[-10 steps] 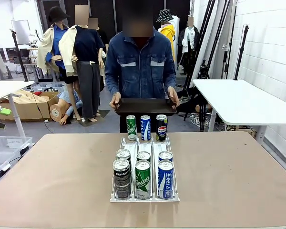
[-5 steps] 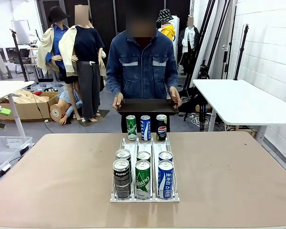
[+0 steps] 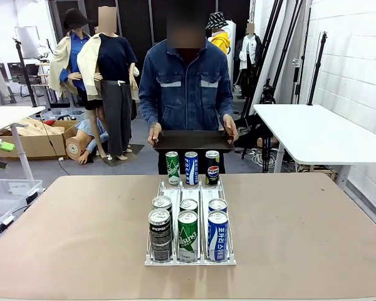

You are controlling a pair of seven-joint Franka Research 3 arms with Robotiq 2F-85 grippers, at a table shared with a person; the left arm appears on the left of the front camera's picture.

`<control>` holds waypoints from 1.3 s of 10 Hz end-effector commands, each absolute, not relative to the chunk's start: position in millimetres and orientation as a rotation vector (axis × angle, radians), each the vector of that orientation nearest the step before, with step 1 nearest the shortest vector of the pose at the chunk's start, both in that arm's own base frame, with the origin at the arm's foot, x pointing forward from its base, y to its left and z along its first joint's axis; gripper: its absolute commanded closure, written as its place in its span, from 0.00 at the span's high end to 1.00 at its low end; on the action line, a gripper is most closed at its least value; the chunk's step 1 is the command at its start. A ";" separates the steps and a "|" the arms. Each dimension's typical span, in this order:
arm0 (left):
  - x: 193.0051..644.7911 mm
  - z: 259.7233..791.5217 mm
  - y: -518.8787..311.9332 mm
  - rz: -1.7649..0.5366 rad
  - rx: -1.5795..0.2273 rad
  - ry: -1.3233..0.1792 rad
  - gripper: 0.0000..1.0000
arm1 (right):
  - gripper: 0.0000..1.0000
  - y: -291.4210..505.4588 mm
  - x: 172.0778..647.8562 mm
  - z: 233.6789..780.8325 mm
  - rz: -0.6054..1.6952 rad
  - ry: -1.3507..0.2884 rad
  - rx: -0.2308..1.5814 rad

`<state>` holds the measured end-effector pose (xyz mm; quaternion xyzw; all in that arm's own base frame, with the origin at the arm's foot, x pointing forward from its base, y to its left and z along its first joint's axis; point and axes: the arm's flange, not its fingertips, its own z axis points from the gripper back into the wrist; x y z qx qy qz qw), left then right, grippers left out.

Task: Retrieve and hand over the desired beverage to the person.
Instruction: Pick up a can of the same type that the person held from the Automatic Can Dispenser.

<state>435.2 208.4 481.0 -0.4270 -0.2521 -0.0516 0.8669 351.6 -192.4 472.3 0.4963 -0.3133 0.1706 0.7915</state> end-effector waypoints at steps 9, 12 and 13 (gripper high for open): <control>433.6 481.3 209.2 -0.109 -0.895 -0.530 1.00 | 1.00 -193.2 350.8 470.7 0.377 -0.671 1.073; 433.6 481.3 209.2 -0.109 -0.895 -0.530 1.00 | 1.00 -193.2 350.8 470.7 0.377 -0.671 1.073; 433.6 481.3 209.2 -0.109 -0.895 -0.530 1.00 | 1.00 -193.2 350.8 470.7 0.377 -0.671 1.073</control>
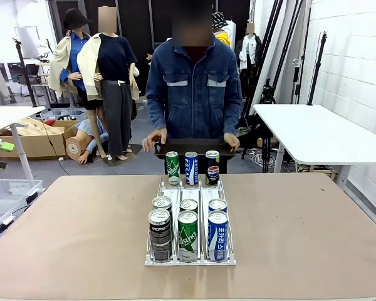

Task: Retrieve and hand over the desired beverage to the person.
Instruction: Pick up a can of the same type that the person held from the Automatic Can Dispenser.

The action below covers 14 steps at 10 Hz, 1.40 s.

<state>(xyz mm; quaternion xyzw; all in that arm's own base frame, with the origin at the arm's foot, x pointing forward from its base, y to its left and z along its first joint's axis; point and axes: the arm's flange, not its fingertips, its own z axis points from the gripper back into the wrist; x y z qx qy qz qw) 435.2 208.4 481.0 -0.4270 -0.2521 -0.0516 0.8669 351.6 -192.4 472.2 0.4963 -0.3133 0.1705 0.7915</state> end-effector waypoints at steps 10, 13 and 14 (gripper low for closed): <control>433.6 481.3 209.2 -0.109 -0.895 -0.530 1.00 | 1.00 -193.2 350.8 470.7 0.377 -0.671 1.073; 433.6 481.3 209.2 -0.109 -0.895 -0.530 1.00 | 1.00 -193.2 350.8 470.7 0.377 -0.671 1.073; 433.6 481.3 209.2 -0.109 -0.895 -0.530 1.00 | 1.00 -193.2 350.8 470.7 0.377 -0.671 1.073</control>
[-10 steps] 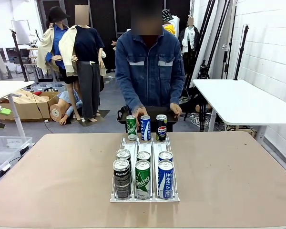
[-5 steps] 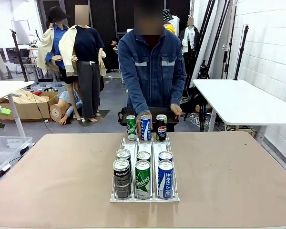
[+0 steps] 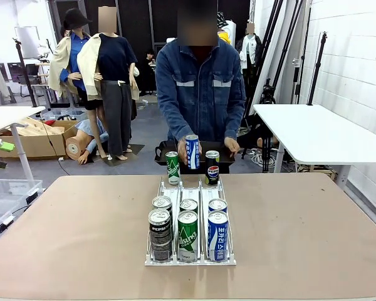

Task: Retrieve and hand over the desired beverage to the person.
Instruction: Pick up a can of the same type that the person held from the Automatic Can Dispenser.

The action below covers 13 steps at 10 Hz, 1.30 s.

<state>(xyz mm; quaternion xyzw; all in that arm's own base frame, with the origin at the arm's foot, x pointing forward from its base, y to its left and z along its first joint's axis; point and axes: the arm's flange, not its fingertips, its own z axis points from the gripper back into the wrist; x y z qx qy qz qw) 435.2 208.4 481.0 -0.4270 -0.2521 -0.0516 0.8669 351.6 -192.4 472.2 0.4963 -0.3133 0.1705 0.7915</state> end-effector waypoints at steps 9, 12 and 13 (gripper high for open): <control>433.6 481.3 209.2 -0.109 -0.895 -0.530 1.00 | 1.00 -193.2 350.8 470.7 0.377 -0.671 1.073; 433.6 481.3 209.2 -0.109 -0.895 -0.530 1.00 | 1.00 -193.2 350.8 470.7 0.377 -0.671 1.073; 433.6 481.3 209.2 -0.109 -0.895 -0.530 1.00 | 1.00 -193.2 350.8 470.7 0.377 -0.671 1.073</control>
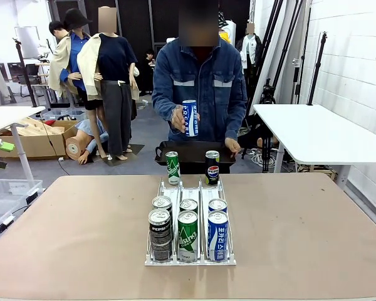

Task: Retrieve and hand over the desired beverage to the person.
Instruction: Pick up a can of the same type that the person held from the Automatic Can Dispenser.

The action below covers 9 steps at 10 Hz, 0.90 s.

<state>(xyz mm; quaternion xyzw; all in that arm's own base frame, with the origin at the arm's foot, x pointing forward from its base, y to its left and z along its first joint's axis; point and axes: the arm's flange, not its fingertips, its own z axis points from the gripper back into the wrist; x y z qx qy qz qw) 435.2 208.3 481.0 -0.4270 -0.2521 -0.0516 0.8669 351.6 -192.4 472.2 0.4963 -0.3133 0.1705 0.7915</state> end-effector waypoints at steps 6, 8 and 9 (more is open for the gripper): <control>433.6 481.3 209.2 -0.109 -0.895 -0.530 1.00 | 1.00 -193.2 350.8 470.7 0.377 -0.671 1.073; 433.6 481.3 209.2 -0.109 -0.895 -0.530 1.00 | 1.00 -193.2 350.8 470.7 0.377 -0.671 1.073; 433.6 481.3 209.2 -0.109 -0.895 -0.530 1.00 | 1.00 -193.2 350.8 470.7 0.377 -0.671 1.073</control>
